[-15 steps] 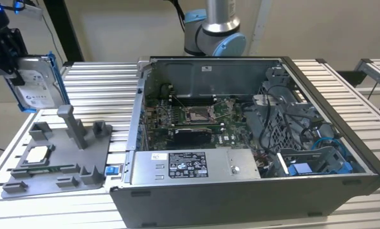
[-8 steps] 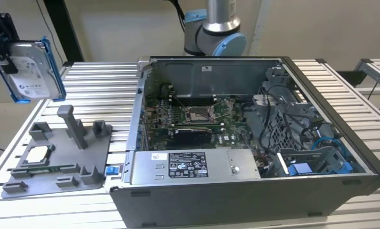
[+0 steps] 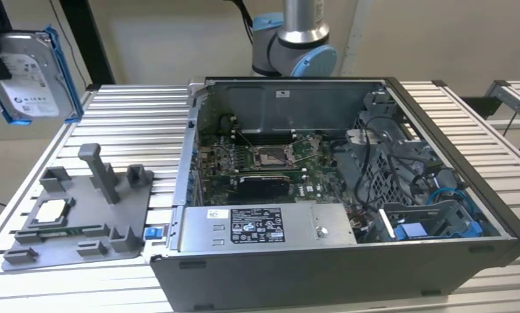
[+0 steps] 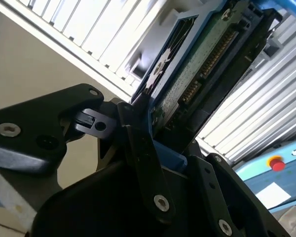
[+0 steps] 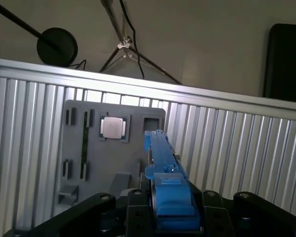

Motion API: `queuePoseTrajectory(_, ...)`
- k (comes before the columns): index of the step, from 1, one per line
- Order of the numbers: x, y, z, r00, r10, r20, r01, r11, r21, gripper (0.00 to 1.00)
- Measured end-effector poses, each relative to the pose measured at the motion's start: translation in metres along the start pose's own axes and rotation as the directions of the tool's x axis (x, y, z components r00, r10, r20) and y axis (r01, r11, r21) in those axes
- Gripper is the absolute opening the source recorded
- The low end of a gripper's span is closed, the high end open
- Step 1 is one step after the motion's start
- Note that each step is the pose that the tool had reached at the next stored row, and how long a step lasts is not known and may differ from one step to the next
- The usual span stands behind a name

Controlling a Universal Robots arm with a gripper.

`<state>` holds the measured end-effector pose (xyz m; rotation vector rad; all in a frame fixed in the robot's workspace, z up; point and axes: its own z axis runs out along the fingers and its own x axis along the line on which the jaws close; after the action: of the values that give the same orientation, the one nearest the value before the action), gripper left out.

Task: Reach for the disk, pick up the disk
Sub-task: 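Pick up the disk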

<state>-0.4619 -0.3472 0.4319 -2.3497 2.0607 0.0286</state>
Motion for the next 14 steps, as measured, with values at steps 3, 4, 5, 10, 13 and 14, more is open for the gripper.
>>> queuePoseTrajectory(3,-0.0003,0.0,-0.0134,1.0,-0.006,-0.0002,0.006,1.0,0.0008,0.0)
queuePoseTrajectory(4,-0.0004,0.0,-0.0182,1.0,-0.007,-0.0003,0.007,1.0,0.0018,0.0)
queuePoseTrajectory(5,-0.0005,0.0,-0.0223,1.0,-0.009,-0.0005,0.009,1.0,0.0028,0.0)
queuePoseTrajectory(10,-0.001,0.0002,-0.0411,0.9999,-0.014,-0.002,0.014,0.9998,0.0129,0.0)
queuePoseTrajectory(13,-0.0013,0.0004,-0.0542,0.9999,-0.016,-0.0025,0.016,0.9997,0.0168,0.0)
queuePoseTrajectory(14,-0.0014,0.0005,-0.0585,0.9999,-0.017,-0.0027,0.017,0.9997,0.0178,0.0)
